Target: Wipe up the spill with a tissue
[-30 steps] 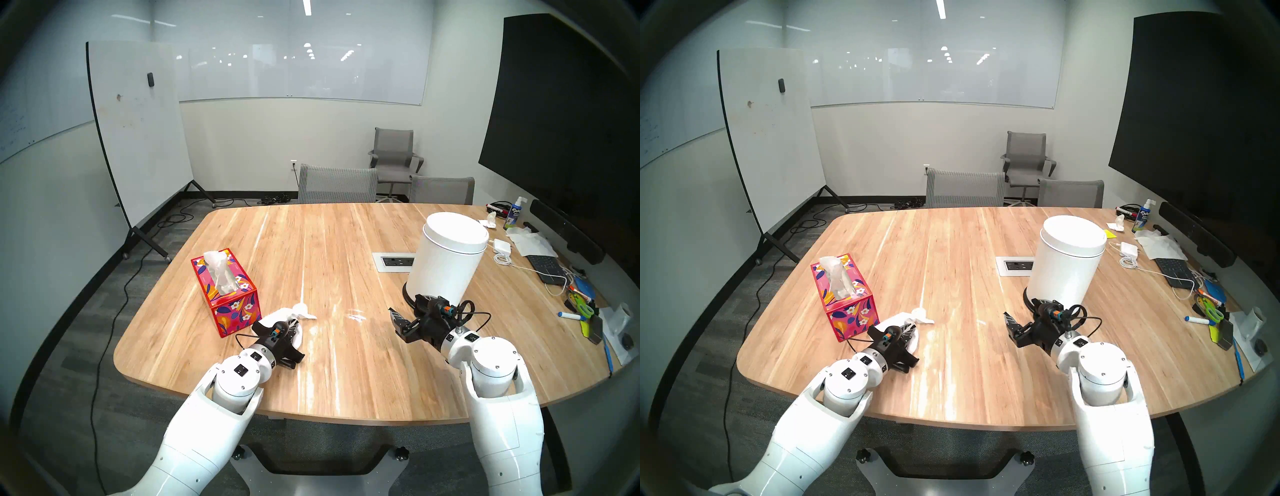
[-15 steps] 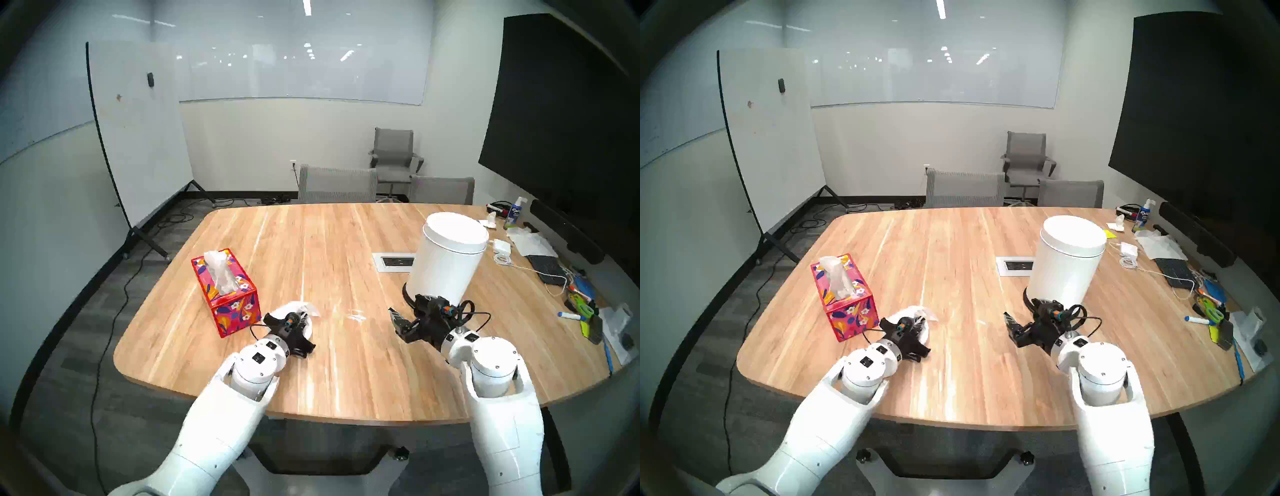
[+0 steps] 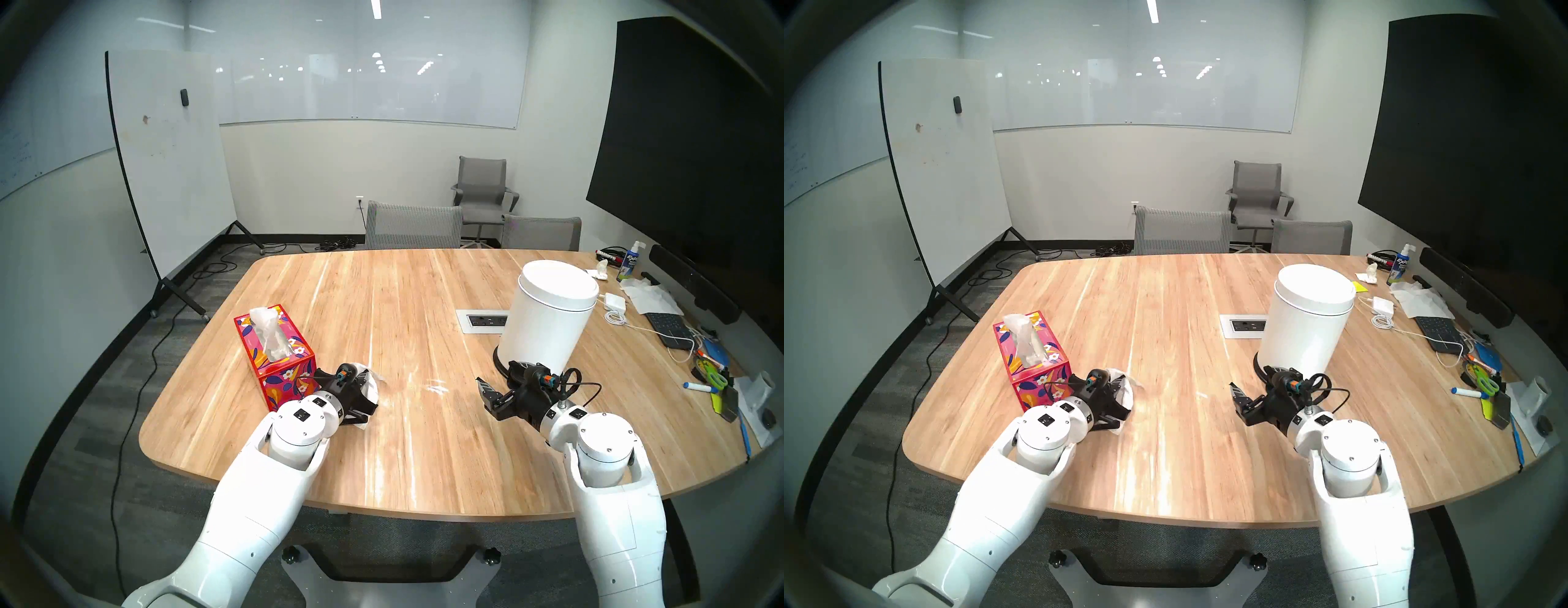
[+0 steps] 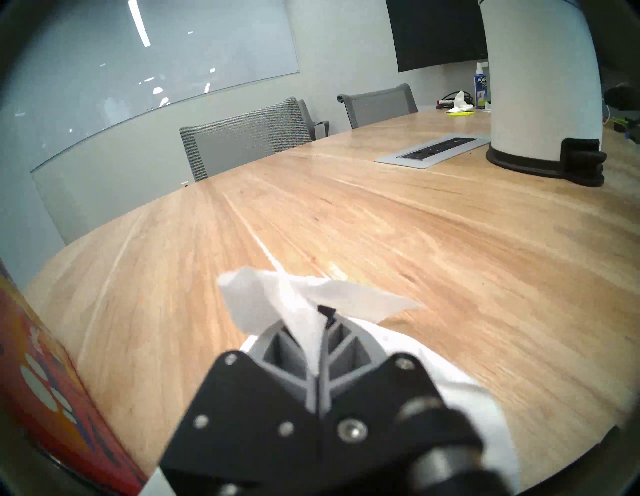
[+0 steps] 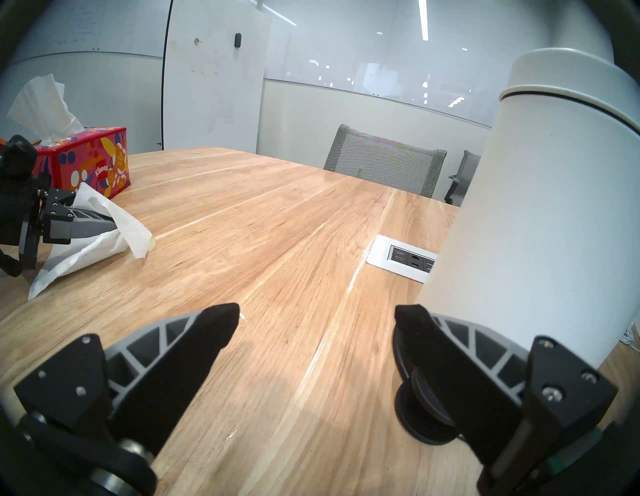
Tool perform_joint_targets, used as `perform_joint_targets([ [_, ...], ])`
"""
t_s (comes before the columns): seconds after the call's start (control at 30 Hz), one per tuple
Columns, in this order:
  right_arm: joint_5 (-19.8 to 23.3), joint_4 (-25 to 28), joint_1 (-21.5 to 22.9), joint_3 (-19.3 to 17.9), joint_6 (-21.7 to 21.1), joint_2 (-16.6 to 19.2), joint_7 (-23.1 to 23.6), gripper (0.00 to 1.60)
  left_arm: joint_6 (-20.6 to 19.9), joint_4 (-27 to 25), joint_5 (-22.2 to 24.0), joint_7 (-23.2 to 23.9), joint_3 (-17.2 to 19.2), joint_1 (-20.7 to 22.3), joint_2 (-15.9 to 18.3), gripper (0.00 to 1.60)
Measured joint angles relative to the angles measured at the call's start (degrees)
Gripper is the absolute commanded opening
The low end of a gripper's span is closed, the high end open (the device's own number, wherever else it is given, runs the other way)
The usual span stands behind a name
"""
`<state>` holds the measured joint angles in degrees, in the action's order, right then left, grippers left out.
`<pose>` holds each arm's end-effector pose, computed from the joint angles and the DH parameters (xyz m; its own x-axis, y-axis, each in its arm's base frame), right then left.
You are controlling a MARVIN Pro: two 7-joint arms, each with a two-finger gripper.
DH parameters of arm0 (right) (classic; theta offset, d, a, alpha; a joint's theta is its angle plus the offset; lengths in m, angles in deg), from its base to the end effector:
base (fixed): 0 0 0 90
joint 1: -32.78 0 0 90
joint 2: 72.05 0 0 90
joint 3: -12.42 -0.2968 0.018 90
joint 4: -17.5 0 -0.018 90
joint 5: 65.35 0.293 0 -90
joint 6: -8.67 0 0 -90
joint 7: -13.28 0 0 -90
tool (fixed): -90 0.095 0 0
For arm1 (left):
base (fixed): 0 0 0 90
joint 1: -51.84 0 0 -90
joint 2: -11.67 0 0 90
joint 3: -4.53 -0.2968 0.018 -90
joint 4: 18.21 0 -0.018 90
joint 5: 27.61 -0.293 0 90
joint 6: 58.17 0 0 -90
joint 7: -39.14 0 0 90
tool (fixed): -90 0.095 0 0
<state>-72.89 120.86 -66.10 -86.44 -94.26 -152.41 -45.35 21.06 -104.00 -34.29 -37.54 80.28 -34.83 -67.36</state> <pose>0.3496 -0.0560 -0.3039 0.1617 0.2915 0.9428 0.3928 -0.8954 0.2095 0.4022 -0.0460 -0.3555 0.1688 -0.3536 0.9200 -0.4493 -0.8584 -0.2475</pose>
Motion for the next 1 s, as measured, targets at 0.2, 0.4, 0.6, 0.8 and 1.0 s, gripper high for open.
perform_joint_targets([
  [0.2, 0.00, -0.02, 0.01, 0.00, 0.00, 0.00, 0.00, 1.60, 2.28, -4.80, 0.09, 2.31, 0.47, -4.76, 3.98, 0.00],
  [0.4, 0.00, -0.02, 0.00, 0.00, 0.00, 0.00, 0.00, 1.60, 3.64, -8.39, 0.52, 3.86, 2.24, -8.28, 6.76, 0.00],
  [0.6, 0.00, -0.02, 0.00, 0.00, 0.00, 0.00, 0.00, 1.60, 3.75, -10.59, 0.86, 5.08, 3.19, -9.65, 8.16, 0.00],
  [0.8, 0.00, -0.01, -0.01, 0.00, 0.00, 0.00, 0.00, 1.60, 3.98, -11.38, -0.17, 5.09, 2.12, -10.55, 8.54, 0.00],
  [1.0, 0.00, 0.00, -0.01, 0.00, 0.00, 0.00, 0.00, 1.60, 4.56, -10.48, -2.19, 3.28, 0.10, -12.19, 8.11, 0.00],
])
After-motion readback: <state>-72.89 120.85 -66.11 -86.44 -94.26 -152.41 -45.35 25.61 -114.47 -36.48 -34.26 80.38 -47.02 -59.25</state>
